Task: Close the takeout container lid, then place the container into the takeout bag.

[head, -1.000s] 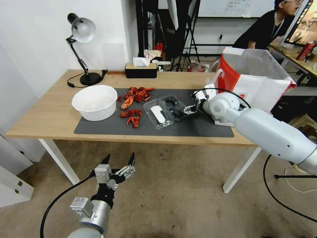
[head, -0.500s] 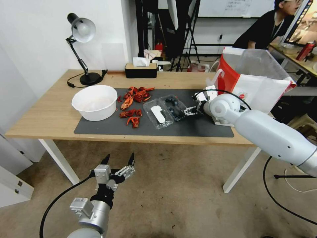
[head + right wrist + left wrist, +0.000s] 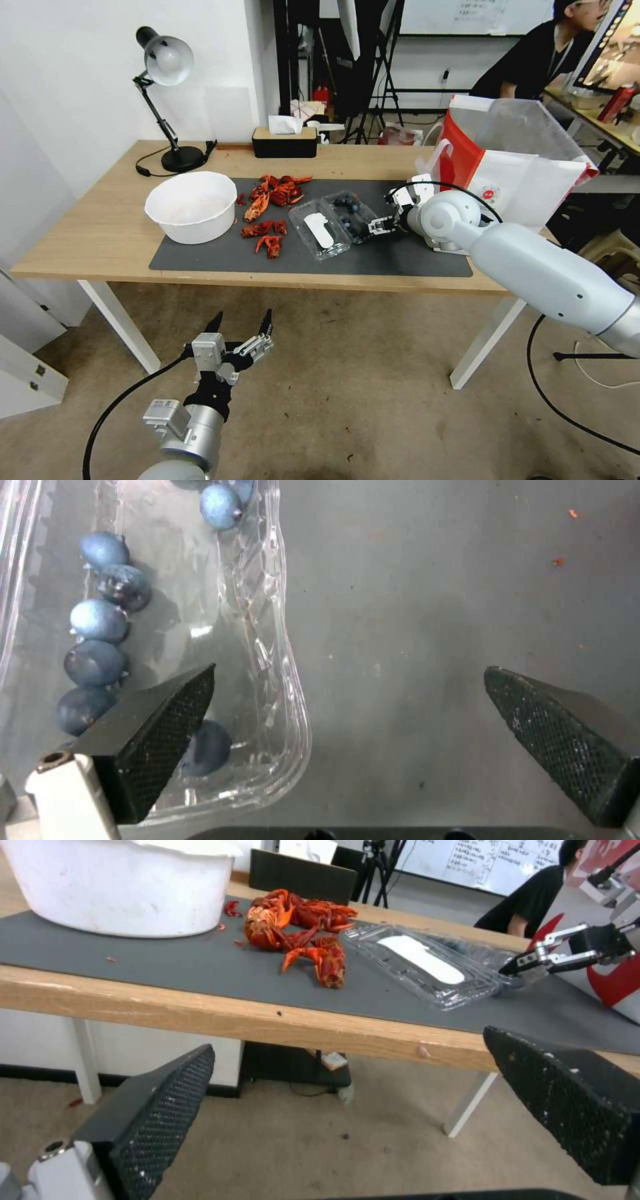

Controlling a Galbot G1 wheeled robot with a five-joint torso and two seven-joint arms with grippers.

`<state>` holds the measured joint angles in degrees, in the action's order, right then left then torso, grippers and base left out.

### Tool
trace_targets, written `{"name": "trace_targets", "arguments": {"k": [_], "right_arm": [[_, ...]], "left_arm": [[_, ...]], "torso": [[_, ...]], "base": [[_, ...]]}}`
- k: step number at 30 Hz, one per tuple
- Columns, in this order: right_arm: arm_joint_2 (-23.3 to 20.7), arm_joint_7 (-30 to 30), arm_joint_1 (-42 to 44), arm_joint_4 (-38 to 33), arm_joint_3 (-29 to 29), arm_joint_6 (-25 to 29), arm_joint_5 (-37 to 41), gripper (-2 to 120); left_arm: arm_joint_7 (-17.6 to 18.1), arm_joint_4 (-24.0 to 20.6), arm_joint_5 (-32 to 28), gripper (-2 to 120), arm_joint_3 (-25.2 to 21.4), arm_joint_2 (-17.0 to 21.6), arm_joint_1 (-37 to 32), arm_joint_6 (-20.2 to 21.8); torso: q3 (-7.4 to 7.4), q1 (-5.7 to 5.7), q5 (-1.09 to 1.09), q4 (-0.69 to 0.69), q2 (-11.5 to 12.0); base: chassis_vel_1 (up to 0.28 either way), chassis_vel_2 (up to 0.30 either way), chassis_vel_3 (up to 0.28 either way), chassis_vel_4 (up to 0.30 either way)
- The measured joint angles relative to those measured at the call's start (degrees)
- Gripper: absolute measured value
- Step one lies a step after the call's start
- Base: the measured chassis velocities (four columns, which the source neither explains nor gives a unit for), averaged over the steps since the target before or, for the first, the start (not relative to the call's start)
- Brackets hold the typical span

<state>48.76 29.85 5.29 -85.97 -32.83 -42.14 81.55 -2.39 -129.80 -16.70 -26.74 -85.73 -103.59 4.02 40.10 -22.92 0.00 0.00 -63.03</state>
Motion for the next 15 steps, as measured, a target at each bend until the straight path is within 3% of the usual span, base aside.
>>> {"name": "trace_targets", "arguments": {"k": [15], "right_arm": [[0.51, 1.25, -0.32, 0.56, -0.11, 0.00, 0.99, 100]], "left_arm": [[-0.07, 0.00, 0.28, 100, 0.18, -0.19, -0.12, -0.23]], "torso": [[0.00, 0.00, 0.00, 0.00, 0.00]], "base": [[0.000, 0.000, 0.000, 0.000]]}}
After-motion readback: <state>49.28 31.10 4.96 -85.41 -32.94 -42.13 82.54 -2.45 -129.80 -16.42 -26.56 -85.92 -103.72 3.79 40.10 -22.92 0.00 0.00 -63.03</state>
